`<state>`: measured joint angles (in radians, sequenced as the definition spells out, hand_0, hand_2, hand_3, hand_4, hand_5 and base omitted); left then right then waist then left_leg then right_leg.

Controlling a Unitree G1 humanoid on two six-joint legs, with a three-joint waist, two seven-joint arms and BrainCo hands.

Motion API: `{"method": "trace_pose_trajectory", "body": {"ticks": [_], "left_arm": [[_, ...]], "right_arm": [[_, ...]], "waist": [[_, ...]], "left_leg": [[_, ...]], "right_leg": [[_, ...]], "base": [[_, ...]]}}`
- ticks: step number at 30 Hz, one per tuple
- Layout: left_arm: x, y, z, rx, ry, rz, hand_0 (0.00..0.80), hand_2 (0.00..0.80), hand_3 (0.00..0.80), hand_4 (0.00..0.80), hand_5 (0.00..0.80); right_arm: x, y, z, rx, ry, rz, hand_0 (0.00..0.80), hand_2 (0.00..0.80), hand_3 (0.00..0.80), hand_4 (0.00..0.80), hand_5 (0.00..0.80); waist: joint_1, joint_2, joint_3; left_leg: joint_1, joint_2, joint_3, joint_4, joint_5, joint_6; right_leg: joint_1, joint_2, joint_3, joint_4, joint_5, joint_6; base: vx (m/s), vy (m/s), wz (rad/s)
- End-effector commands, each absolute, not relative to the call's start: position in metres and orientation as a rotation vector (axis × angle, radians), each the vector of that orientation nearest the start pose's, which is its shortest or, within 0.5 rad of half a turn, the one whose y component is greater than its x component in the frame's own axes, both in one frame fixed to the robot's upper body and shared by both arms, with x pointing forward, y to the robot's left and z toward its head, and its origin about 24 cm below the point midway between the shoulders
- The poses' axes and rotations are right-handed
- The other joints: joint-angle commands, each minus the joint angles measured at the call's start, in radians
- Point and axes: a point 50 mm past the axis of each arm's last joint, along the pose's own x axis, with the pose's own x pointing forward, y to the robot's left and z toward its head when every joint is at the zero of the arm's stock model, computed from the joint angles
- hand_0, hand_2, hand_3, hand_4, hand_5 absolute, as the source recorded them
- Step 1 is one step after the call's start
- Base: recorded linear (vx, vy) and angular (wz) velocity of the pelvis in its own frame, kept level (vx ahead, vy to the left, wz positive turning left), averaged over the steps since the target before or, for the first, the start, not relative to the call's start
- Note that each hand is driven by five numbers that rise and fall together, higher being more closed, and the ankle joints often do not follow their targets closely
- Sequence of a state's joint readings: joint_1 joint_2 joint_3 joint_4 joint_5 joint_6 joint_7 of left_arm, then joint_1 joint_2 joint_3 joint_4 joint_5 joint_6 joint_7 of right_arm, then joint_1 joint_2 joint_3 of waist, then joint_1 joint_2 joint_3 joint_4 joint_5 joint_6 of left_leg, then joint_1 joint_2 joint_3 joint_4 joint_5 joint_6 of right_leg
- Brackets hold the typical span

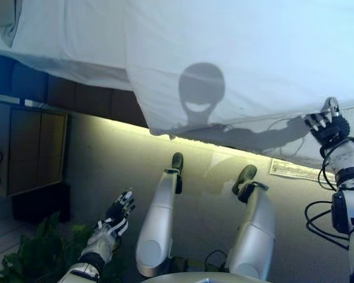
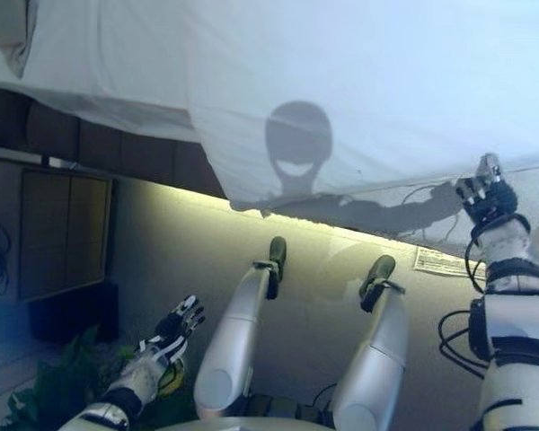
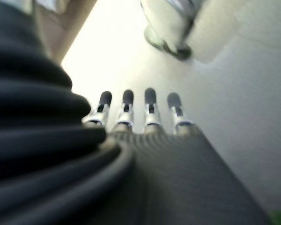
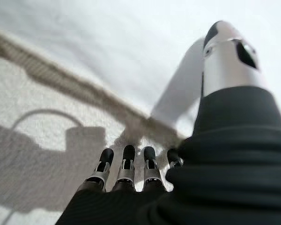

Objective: Make the bed neatly

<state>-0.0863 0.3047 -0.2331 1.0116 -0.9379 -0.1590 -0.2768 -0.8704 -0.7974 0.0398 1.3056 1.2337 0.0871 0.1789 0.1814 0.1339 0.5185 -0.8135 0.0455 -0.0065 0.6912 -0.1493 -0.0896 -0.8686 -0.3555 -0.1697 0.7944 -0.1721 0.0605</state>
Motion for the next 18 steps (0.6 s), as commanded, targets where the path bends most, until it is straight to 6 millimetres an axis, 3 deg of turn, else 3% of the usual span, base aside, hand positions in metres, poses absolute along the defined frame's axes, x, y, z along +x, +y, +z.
{"method": "trace_pose_trajectory", "body": {"ticks": [1, 5, 9, 12, 18], "left_arm": [[0.144, 0.247, -0.125, -0.531, 0.694, 0.201, 0.000, 0.000, 0.000, 0.000, 0.000], [0.135, 0.253, -0.125, -0.543, 0.688, 0.210, 0.000, 0.000, 0.000, 0.000, 0.000], [0.129, 0.258, -0.125, -0.541, 0.695, 0.206, 0.000, 0.000, 0.000, 0.000, 0.000], [0.124, 0.259, -0.126, -0.541, 0.701, 0.202, 0.000, 0.000, 0.000, 0.000, 0.000], [0.118, 0.261, -0.127, -0.527, 0.713, 0.201, 0.000, 0.000, 0.000, 0.000, 0.000]], "right_arm": [[0.342, -0.383, 0.172, 0.534, -0.088, -0.316, 0.000, 0.000, 0.000, 0.000, 0.000], [0.348, -0.381, 0.201, 0.471, -0.164, -0.279, 0.000, 0.000, 0.000, 0.000, 0.000], [0.348, -0.382, 0.216, 0.443, -0.201, -0.273, 0.000, 0.000, 0.000, 0.000, 0.000], [0.346, -0.384, 0.216, 0.421, -0.184, -0.284, 0.000, 0.000, 0.000, 0.000, 0.000], [0.336, -0.395, 0.197, 0.426, -0.125, -0.325, 0.000, 0.000, 0.000, 0.000, 0.000]], "waist": [[0.006, 0.037, 0.002], [0.017, 0.034, 0.002], [0.021, 0.026, 0.002], [0.022, 0.018, 0.002], [0.024, -0.013, 0.001]], "left_leg": [[-0.002, -0.011, 0.025, -0.001, -0.029, 0.053], [-0.001, -0.008, 0.018, 0.010, -0.027, 0.056], [0.034, -0.007, 0.016, -0.003, -0.022, 0.054], [0.076, -0.005, 0.014, -0.024, -0.017, 0.051], [0.193, 0.007, 0.002, -0.097, 0.008, 0.039]], "right_leg": [[0.016, 0.008, 0.035, 0.039, -0.013, 0.030], [0.023, 0.011, 0.032, 0.054, -0.022, 0.027], [0.065, 0.018, 0.024, 0.041, -0.020, 0.027], [0.114, 0.023, 0.012, 0.013, -0.013, 0.029], [0.255, 0.034, -0.013, -0.091, 0.014, 0.039]], "base": [[0.031, 0.040, -0.05], [0.029, 0.021, -0.05], [0.047, 0.008, -0.03], [0.053, 0.009, -0.04], [0.064, -0.022, -0.11]]}}
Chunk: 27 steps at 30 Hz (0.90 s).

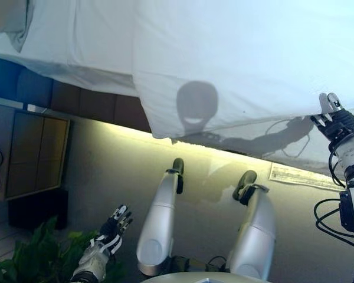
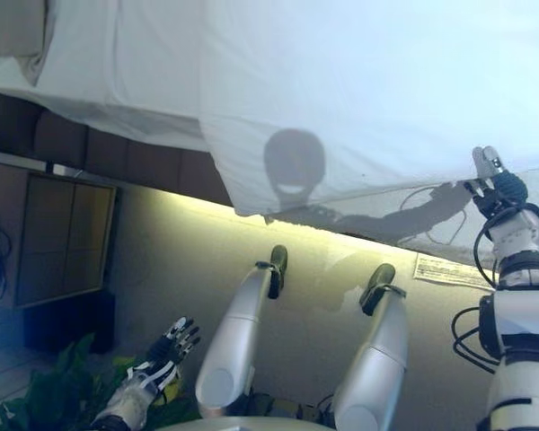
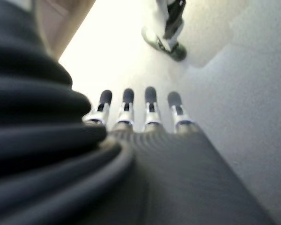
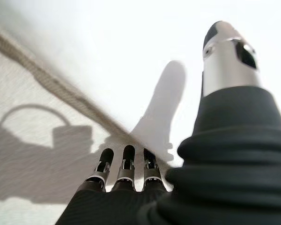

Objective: Make the bed neatly

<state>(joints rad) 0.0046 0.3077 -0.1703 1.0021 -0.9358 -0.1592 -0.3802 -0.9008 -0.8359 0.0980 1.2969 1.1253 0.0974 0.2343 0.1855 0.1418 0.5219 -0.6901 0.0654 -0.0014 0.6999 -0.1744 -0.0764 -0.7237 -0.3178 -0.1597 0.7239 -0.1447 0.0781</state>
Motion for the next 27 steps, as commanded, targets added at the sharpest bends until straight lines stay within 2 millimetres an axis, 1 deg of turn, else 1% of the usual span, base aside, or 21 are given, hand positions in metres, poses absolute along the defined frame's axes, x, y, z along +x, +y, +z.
{"method": "trace_pose_trajectory", "body": {"ticks": [1, 4, 5, 6, 8, 14, 17, 20, 21, 22, 23, 27], "left_arm": [[0.118, 0.261, -0.127, -0.525, 0.714, 0.202, 0.000, 0.000, 0.000, 0.000, 0.000], [0.115, 0.264, -0.129, -0.509, 0.729, 0.218, 0.000, 0.000, 0.000, 0.000, 0.000], [0.115, 0.265, -0.129, -0.507, 0.731, 0.222, 0.000, 0.000, 0.000, 0.000, 0.000], [0.114, 0.265, -0.130, -0.501, 0.739, 0.227, 0.000, 0.000, 0.000, 0.000, 0.000], [0.112, 0.266, -0.131, -0.497, 0.749, 0.233, 0.000, 0.000, 0.000, 0.000, 0.000], [0.108, 0.268, -0.131, -0.474, 0.760, 0.237, 0.000, 0.000, 0.000, 0.000, 0.000], [0.118, 0.269, -0.127, -0.461, 0.728, 0.213, 0.000, 0.000, 0.000, 0.000, 0.000], [0.135, 0.271, -0.117, -0.450, 0.665, 0.181, 0.000, 0.000, 0.000, 0.000, 0.000], [0.146, 0.272, -0.110, -0.443, 0.628, 0.164, 0.000, 0.000, 0.000, 0.000, 0.000], [0.149, 0.272, -0.108, -0.443, 0.620, 0.162, 0.000, 0.000, 0.000, 0.000, 0.000], [0.164, 0.273, -0.098, -0.439, 0.564, 0.145, 0.000, 0.000, 0.000, 0.000, 0.000], [0.197, 0.272, -0.073, -0.415, 0.433, 0.070, 0.000, 0.000, 0.000, 0.000, 0.000]], "right_arm": [[0.335, -0.396, 0.194, 0.428, -0.120, -0.330, 0.000, 0.000, 0.000, 0.000, 0.000], [0.331, -0.400, 0.186, 0.425, -0.086, -0.352, 0.000, 0.000, 0.000, 0.000, 0.000], [0.331, -0.401, 0.186, 0.424, -0.083, -0.356, 0.107, 0.107, 0.107, 0.107, 0.107], [0.329, -0.402, 0.184, 0.417, -0.074, -0.359, 0.254, 0.254, 0.254, 0.254, 0.254], [0.326, -0.404, 0.182, 0.408, -0.076, -0.357, 0.800, 0.800, 0.800, 0.800, 0.800], [0.320, -0.409, 0.177, 0.418, -0.081, -0.332, 0.800, 0.800, 0.800, 0.800, 0.800], [0.318, -0.410, 0.177, 0.414, -0.084, -0.306, 0.800, 0.800, 0.800, 0.800, 0.800], [0.319, -0.407, 0.177, 0.412, -0.093, -0.272, 0.800, 0.800, 0.800, 0.800, 0.800], [0.320, -0.405, 0.178, 0.412, -0.100, -0.255, 0.800, 0.800, 0.800, 0.800, 0.800], [0.321, -0.405, 0.178, 0.413, -0.102, -0.252, 0.800, 0.800, 0.800, 0.800, 0.800], [0.323, -0.401, 0.178, 0.413, -0.110, -0.230, 0.800, 0.800, 0.800, 0.800, 0.800], [0.332, -0.387, 0.176, 0.404, -0.086, -0.161, 0.800, 0.800, 0.800, 0.800, 0.800]], "waist": [[0.020, -0.024, -0.002], [0.023, -0.044, -0.018], [0.022, -0.049, -0.023], [0.022, -0.055, -0.031], [0.021, -0.065, -0.046], [0.015, -0.085, -0.081], [0.011, -0.088, -0.096], [0.008, -0.089, -0.105], [0.007, -0.090, -0.109], [0.006, -0.091, -0.109], [0.003, -0.091, -0.112], [-0.007, -0.095, -0.132]], "left_leg": [[0.087, -0.012, -0.006, -0.118, 0.036, 0.024], [0.156, -0.004, -0.011, -0.167, 0.049, 0.016], [0.156, -0.004, -0.008, -0.182, 0.079, 0.019], [0.174, -0.001, -0.009, -0.193, 0.081, 0.016], [0.202, 0.006, -0.009, -0.212, 0.086, 0.011], [0.289, 0.027, 0.000, -0.272, 0.100, -0.003], [0.322, 0.036, 0.005, -0.292, 0.106, -0.012], [0.342, 0.040, 0.007, -0.303, 0.109, -0.015], [0.349, 0.043, 0.008, -0.307, 0.110, -0.015], [0.350, 0.043, 0.008, -0.308, 0.111, -0.016], [0.356, 0.047, 0.009, -0.312, 0.112, -0.017], [0.390, 0.056, 0.012, -0.338, 0.123, -0.025]], "right_leg": [[0.130, -0.002, -0.026, -0.038, -0.009, 0.024], [0.209, 0.002, -0.043, -0.107, 0.004, 0.032], [0.214, 0.000, -0.053, -0.129, 0.031, 0.023], [0.236, 0.001, -0.058, -0.147, 0.033, 0.024], [0.270, 0.003, -0.064, -0.175, 0.038, 0.026], [0.366, 0.015, -0.080, -0.261, 0.055, 0.032], [0.409, 0.016, -0.087, -0.292, 0.061, 0.033], [0.432, 0.017, -0.090, -0.309, 0.065, 0.035], [0.440, 0.018, -0.090, -0.316, 0.067, 0.036], [0.442, 0.018, -0.090, -0.317, 0.068, 0.036], [0.448, 0.021, -0.090, -0.322, 0.068, 0.036], [0.488, 0.032, -0.093, -0.358, 0.074, 0.034]], "base": [[0.063, -0.045, -0.10], [0.049, -0.032, -0.04], [-0.006, -0.003, -0.09], [0.000, 0.002, -0.11], [0.085, -0.007, -0.06], [0.074, -0.004, 0.00], [0.066, 0.019, 0.00], [0.020, 0.005, 0.01], [0.006, -0.004, 0.04], [-0.015, -0.006, 0.04], [0.000, 0.000, 0.00], [-0.004, -0.002, -0.01]]}}
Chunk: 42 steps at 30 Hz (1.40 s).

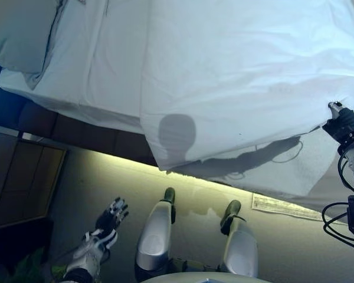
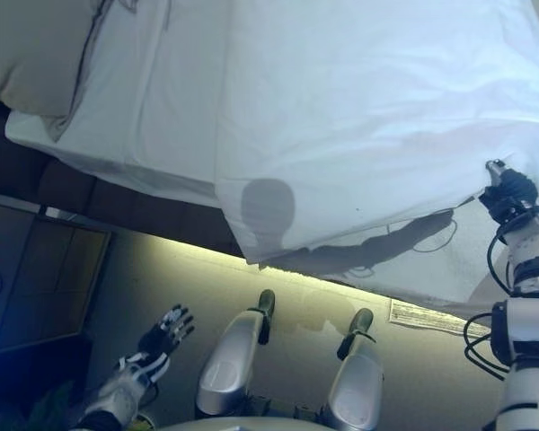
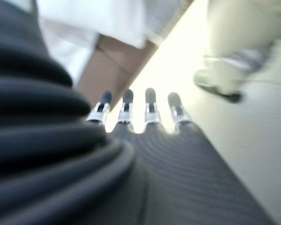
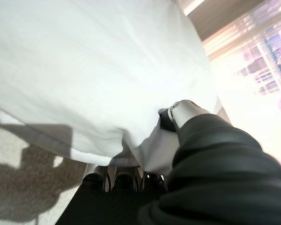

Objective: Make the bed neatly

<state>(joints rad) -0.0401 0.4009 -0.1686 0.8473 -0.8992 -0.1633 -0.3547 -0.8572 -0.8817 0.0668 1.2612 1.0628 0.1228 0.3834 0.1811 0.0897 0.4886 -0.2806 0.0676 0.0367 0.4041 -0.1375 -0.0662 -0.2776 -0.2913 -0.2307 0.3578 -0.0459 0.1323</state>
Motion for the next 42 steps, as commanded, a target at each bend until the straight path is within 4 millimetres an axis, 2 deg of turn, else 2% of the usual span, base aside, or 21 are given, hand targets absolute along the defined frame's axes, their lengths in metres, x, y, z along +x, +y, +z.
{"method": "trace_pose_trajectory", "body": {"ticks": [1, 6, 9, 12, 15, 18, 22, 25, 28, 34, 37, 42], "left_arm": [[0.209, 0.271, -0.062, -0.415, 0.390, 0.035, 0.000, 0.000, 0.000, 0.000, 0.000], [0.247, 0.252, -0.024, -0.381, 0.321, -0.177, 0.000, 0.000, 0.000, 0.000, 0.000], [0.258, 0.229, -0.023, -0.366, 0.396, -0.317, 0.000, 0.000, 0.000, 0.000, 0.000], [0.265, 0.197, -0.029, -0.411, 0.515, -0.459, 0.000, 0.000, 0.000, 0.000, 0.000], [0.269, 0.164, -0.032, -0.557, 0.598, -0.590, 0.000, 0.000, 0.000, 0.000, 0.000], [0.262, 0.127, -0.041, -0.765, 0.722, -0.692, 0.000, 0.000, 0.000, 0.000, 0.000], [0.245, 0.084, -0.058, -0.998, 0.899, -0.713, 0.000, 0.000, 0.000, 0.000, 0.000], [0.239, 0.060, -0.060, -1.258, 0.990, -0.650, 0.000, 0.000, 0.000, 0.000, 0.000], [0.244, 0.045, -0.053, -1.470, 1.017, -0.542, 0.000, 0.000, 0.000, 0.000, 0.000], [0.257, 0.033, -0.042, -1.596, 1.009, -0.420, 0.000, 0.000, 0.000, 0.000, 0.000], [0.265, 0.030, -0.035, -1.629, 0.939, -0.412, 0.000, 0.000, 0.000, 0.000, 0.000], [0.289, 0.031, -0.011, -1.676, 0.662, -0.446, 0.000, 0.000, 0.000, 0.000, 0.000]], "right_arm": [[0.335, -0.382, 0.172, 0.412, -0.078, -0.140, 0.800, 0.800, 0.800, 0.800, 0.800], [0.349, -0.352, 0.155, 0.453, -0.037, -0.051, 0.800, 0.800, 0.800, 0.800, 0.800], [0.360, -0.330, 0.151, 0.467, -0.018, 0.002, 0.800, 0.800, 0.800, 0.800, 0.800], [0.373, -0.305, 0.153, 0.485, -0.009, 0.065, 0.800, 0.800, 0.800, 0.800, 0.800], [0.382, -0.283, 0.153, 0.496, 0.002, 0.114, 0.800, 0.800, 0.800, 0.800, 0.800], [0.387, -0.264, 0.146, 0.511, 0.025, 0.148, 0.800, 0.800, 0.800, 0.800, 0.800], [0.393, -0.235, 0.141, 0.542, 0.055, 0.203, 0.800, 0.800, 0.800, 0.800, 0.800], [0.396, -0.219, 0.141, 0.581, 0.043, 0.233, 0.800, 0.800, 0.800, 0.800, 0.800], [0.399, -0.199, 0.145, 0.623, 0.012, 0.263, 0.800, 0.800, 0.800, 0.800, 0.800], [0.397, -0.169, 0.156, 0.693, -0.037, 0.339, 0.800, 0.800, 0.800, 0.800, 0.800], [0.393, -0.161, 0.154, 0.708, -0.033, 0.375, 0.800, 0.800, 0.800, 0.800, 0.800], [0.383, -0.162, 0.132, 0.700, 0.019, 0.393, 0.800, 0.800, 0.800, 0.800, 0.800]], "waist": [[-0.006, -0.046, -0.108], [-0.020, -0.054, -0.161], [-0.036, -0.055, -0.197], [-0.057, -0.057, -0.237], [-0.076, -0.061, -0.263], [-0.095, -0.074, -0.290], [-0.119, -0.103, -0.312], [-0.127, -0.131, -0.313], [-0.132, -0.177, -0.298], [-0.147, -0.245, -0.266], [-0.162, -0.262, -0.261], [-0.183, -0.263, -0.264]], "left_leg": [[-0.003, 0.055, -0.025, -0.056, 0.090, -0.037], [0.091, 0.063, -0.010, -0.154, 0.119, -0.044], [0.147, 0.070, 0.003, -0.233, 0.146, -0.049], [0.194, 0.078, 0.016, -0.301, 0.169, -0.055], [0.226, 0.086, 0.028, -0.343, 0.182, -0.060], [0.254, 0.096, 0.041, -0.374, 0.187, -0.063], [0.283, 0.117, 0.061, -0.401, 0.192, -0.069], [0.290, 0.134, 0.072, -0.414, 0.194, -0.075], [0.276, 0.157, 0.085, -0.414, 0.195, -0.084], [0.254, 0.199, 0.101, -0.416, 0.199, -0.097], [0.252, 0.212, 0.112, -0.411, 0.198, -0.103], [0.257, 0.218, 0.124, -0.395, 0.190, -0.106]], "right_leg": [[0.058, 0.009, -0.022, -0.008, -0.021, -0.020], [0.150, 0.033, -0.027, -0.115, 0.006, -0.011], [0.199, 0.050, -0.028, -0.183, 0.027, -0.006], [0.239, 0.066, -0.023, -0.235, 0.040, -0.003], [0.261, 0.073, -0.019, -0.262, 0.048, 0.002], [0.281, 0.082, -0.014, -0.281, 0.051, 0.005], [0.301, 0.101, -0.005, -0.298, 0.049, 0.005], [0.306, 0.119, 0.000, -0.311, 0.048, 0.003], [0.294, 0.143, 0.005, -0.322, 0.053, -0.001], [0.269, 0.183, 0.015, -0.334, 0.062, -0.010], [0.265, 0.195, 0.022, -0.333, 0.061, -0.013], [0.270, 0.196, 0.032, -0.326, 0.053, -0.014]], "base": [[0.029, -0.008, -0.06], [0.060, -0.015, -0.08], [0.062, -0.001, -0.05], [0.060, 0.002, -0.12], [0.033, -0.024, -0.08], [0.069, -0.056, -0.08], [0.098, -0.107, -0.13], [0.038, -0.186, -0.17], [-0.057, -0.278, -0.11], [-0.068, -0.229, -0.16], [-0.010, -0.132, -0.23], [0.010, -0.044, -0.07]]}}
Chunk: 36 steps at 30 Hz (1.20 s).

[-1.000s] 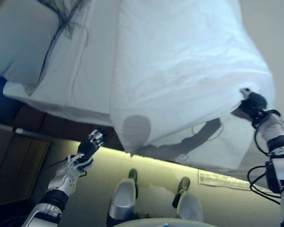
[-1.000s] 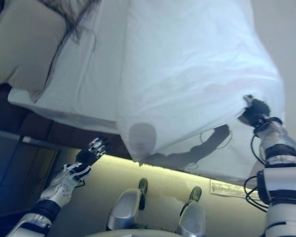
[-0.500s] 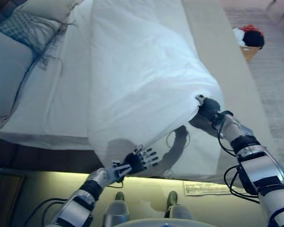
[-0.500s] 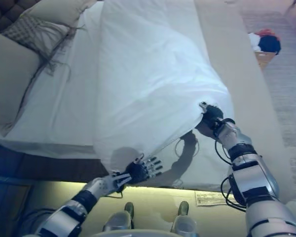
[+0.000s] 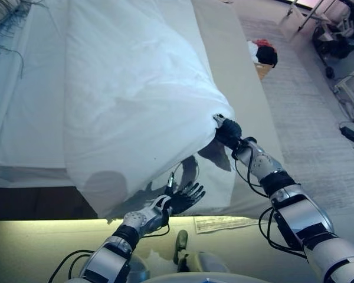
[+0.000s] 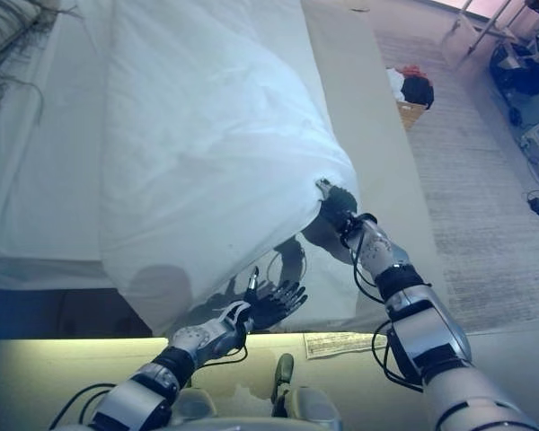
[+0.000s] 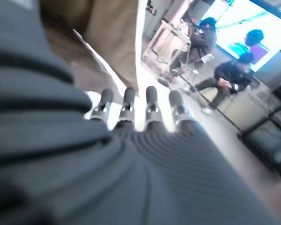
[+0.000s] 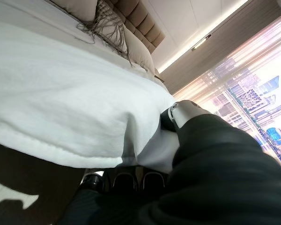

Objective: Make the bed neatly

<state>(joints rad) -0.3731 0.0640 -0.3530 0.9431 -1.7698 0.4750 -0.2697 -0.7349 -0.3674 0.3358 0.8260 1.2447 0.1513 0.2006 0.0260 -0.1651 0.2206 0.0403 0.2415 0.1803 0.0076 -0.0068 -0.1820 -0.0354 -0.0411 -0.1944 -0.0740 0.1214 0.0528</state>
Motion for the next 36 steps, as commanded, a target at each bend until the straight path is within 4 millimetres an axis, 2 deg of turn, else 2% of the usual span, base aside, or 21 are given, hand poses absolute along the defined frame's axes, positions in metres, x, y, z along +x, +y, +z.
{"method": "trace_pose_trajectory", "body": {"ticks": [1, 4, 8, 15, 20, 21, 22, 23, 24, 25, 27, 28, 29, 31, 36], "left_arm": [[0.293, 0.031, -0.005, -1.669, 0.610, -0.460, 0.000, 0.000, 0.000, 0.000, 0.000], [0.300, 0.028, 0.009, -1.690, 0.468, -0.511, 0.000, 0.000, 0.000, 0.000, 0.000], [0.304, 0.029, 0.018, -1.698, 0.356, -0.539, 0.000, 0.000, 0.000, 0.000, 0.000], [0.305, 0.039, 0.018, -1.666, 0.228, -0.519, 0.000, 0.000, 0.000, 0.000, 0.000], [0.301, 0.043, 0.009, -1.681, 0.223, -0.440, 0.000, 0.000, 0.000, 0.000, 0.000], [0.301, 0.045, 0.007, -1.681, 0.224, -0.420, 0.235, 0.235, 0.235, 0.235, 0.235], [0.301, 0.048, 0.005, -1.680, 0.224, -0.396, 0.398, 0.398, 0.398, 0.398, 0.398], [0.300, 0.051, 0.003, -1.679, 0.225, -0.369, 0.226, 0.226, 0.226, 0.226, 0.226], [0.301, 0.054, 0.001, -1.675, 0.226, -0.351, 0.135, 0.135, 0.135, 0.135, 0.135], [0.301, 0.058, -0.001, -1.667, 0.227, -0.328, 0.141, 0.141, 0.141, 0.141, 0.141], [0.300, 0.066, -0.006, -1.656, 0.222, -0.272, 0.376, 0.376, 0.376, 0.376, 0.376], [0.300, 0.070, -0.009, -1.648, 0.216, -0.239, 0.540, 0.540, 0.540, 0.540, 0.540], [0.301, 0.078, -0.012, -1.640, 0.208, -0.196, 0.800, 0.800, 0.800, 0.800, 0.800], [0.301, 0.085, -0.014, -1.633, 0.202, -0.160, 0.800, 0.800, 0.800, 0.800, 0.800], [0.300, 0.119, -0.024, -1.583, 0.151, -0.023, 0.800, 0.800, 0.800, 0.800, 0.800]], "right_arm": [[0.381, -0.164, 0.126, 0.697, 0.029, 0.386, 0.800, 0.800, 0.800, 0.800, 0.800], [0.374, -0.171, 0.110, 0.698, 0.061, 0.355, 0.800, 0.800, 0.800, 0.800, 0.800], [0.370, -0.176, 0.096, 0.705, 0.097, 0.331, 0.800, 0.800, 0.800, 0.800, 0.800], [0.367, -0.174, 0.083, 0.729, 0.135, 0.311, 0.800, 0.800, 0.800, 0.800, 0.800], [0.365, -0.170, 0.075, 0.731, 0.162, 0.307, 0.800, 0.800, 0.800, 0.800, 0.800], [0.364, -0.171, 0.073, 0.728, 0.169, 0.308, 0.800, 0.800, 0.800, 0.800, 0.800], [0.363, -0.171, 0.072, 0.724, 0.177, 0.308, 0.800, 0.800, 0.800, 0.800, 0.800], [0.362, -0.171, 0.070, 0.721, 0.185, 0.308, 0.800, 0.800, 0.800, 0.800, 0.800], [0.361, -0.171, 0.068, 0.718, 0.191, 0.305, 0.800, 0.800, 0.800, 0.800, 0.800], [0.360, -0.172, 0.067, 0.714, 0.196, 0.303, 0.800, 0.800, 0.800, 0.800, 0.800], [0.359, -0.174, 0.065, 0.709, 0.206, 0.298, 0.800, 0.800, 0.800, 0.800, 0.800], [0.358, -0.175, 0.064, 0.707, 0.211, 0.295, 0.800, 0.800, 0.800, 0.800, 0.800], [0.357, -0.177, 0.061, 0.704, 0.218, 0.291, 0.800, 0.800, 0.800, 0.800, 0.800], [0.356, -0.178, 0.060, 0.702, 0.225, 0.286, 0.800, 0.800, 0.800, 0.800, 0.800], [0.350, -0.183, 0.051, 0.687, 0.255, 0.277, 0.800, 0.800, 0.800, 0.800, 0.800]], "waist": [[-0.031, -0.005, 0.003], [-0.035, 0.011, -0.001], [-0.028, 0.027, -0.010], [-0.007, 0.042, -0.039], [0.008, 0.056, -0.059], [0.009, 0.058, -0.064], [0.010, 0.061, -0.068], [0.012, 0.064, -0.072], [0.013, 0.066, -0.075], [0.014, 0.068, -0.078], [0.016, 0.073, -0.082], [0.018, 0.075, -0.083], [0.020, 0.078, -0.086], [0.021, 0.080, -0.088], [0.030, 0.090, -0.103]], "left_leg": [[-0.062, 0.043, -0.019, 0.003, 0.058, 0.009], [-0.051, 0.036, -0.026, -0.002, 0.056, 0.009], [-0.035, 0.026, -0.039, -0.011, 0.052, 0.009], [-0.003, 0.011, -0.058, -0.041, 0.049, 0.008], [0.016, 0.003, -0.067, -0.050, 0.046, 0.007], [0.021, 0.002, -0.067, -0.052, 0.046, 0.007], [0.025, 0.001, -0.068, -0.054, 0.046, 0.007], [0.030, 0.000, -0.069, -0.056, 0.046, 0.007], [0.033, -0.001, -0.070, -0.057, 0.045, 0.006], [0.036, -0.002, -0.071, -0.060, 0.045, 0.006], [0.043, -0.004, -0.073, -0.065, 0.045, 0.006], [0.046, -0.005, -0.075, -0.067, 0.045, 0.006], [0.050, -0.007, -0.077, -0.070, 0.045, 0.006], [0.054, -0.009, -0.080, -0.073, 0.045, 0.005], [0.067, -0.015, -0.092, -0.083, 0.045, 0.004]], "right_leg": [[0.030, -0.057, -0.003, 0.108, -0.116, 0.066], [0.041, -0.067, -0.006, 0.110, -0.120, 0.067], [0.058, -0.078, -0.014, 0.111, -0.126, 0.069], [0.087, -0.090, -0.033, 0.099, -0.132, 0.075], [0.111, -0.099, -0.046, 0.097, -0.139, 0.076], [0.115, -0.100, -0.049, 0.097, -0.140, 0.076], [0.118, -0.101, -0.051, 0.097, -0.141, 0.077], [0.124, -0.102, -0.053, 0.095, -0.142, 0.077], [0.128, -0.103, -0.055, 0.093, -0.143, 0.078], [0.131, -0.104, -0.058, 0.091, -0.144, 0.079], [0.138, -0.106, -0.062, 0.089, -0.145, 0.080], [0.141, -0.107, -0.064, 0.088, -0.146, 0.080], [0.145, -0.108, -0.066, 0.086, -0.147, 0.080], [0.150, -0.110, -0.070, 0.084, -0.148, 0.082], [0.167, -0.114, -0.084, 0.074, -0.150, 0.084]], "base": [[0.000, 0.000, 0.00], [0.026, 0.028, -0.02], [0.051, 0.036, 0.01], [0.053, 0.028, 0.07], [0.060, 0.042, 0.08], [0.070, 0.049, 0.04], [0.064, 0.047, 0.05], [0.055, 0.050, 0.06], [0.046, 0.050, 0.07], [0.038, 0.052, 0.05], [0.032, 0.049, 0.03], [0.031, 0.049, 0.04], [0.029, 0.045, 0.05], [0.024, 0.035, 0.05], [0.026, 0.043, 0.04]]}}
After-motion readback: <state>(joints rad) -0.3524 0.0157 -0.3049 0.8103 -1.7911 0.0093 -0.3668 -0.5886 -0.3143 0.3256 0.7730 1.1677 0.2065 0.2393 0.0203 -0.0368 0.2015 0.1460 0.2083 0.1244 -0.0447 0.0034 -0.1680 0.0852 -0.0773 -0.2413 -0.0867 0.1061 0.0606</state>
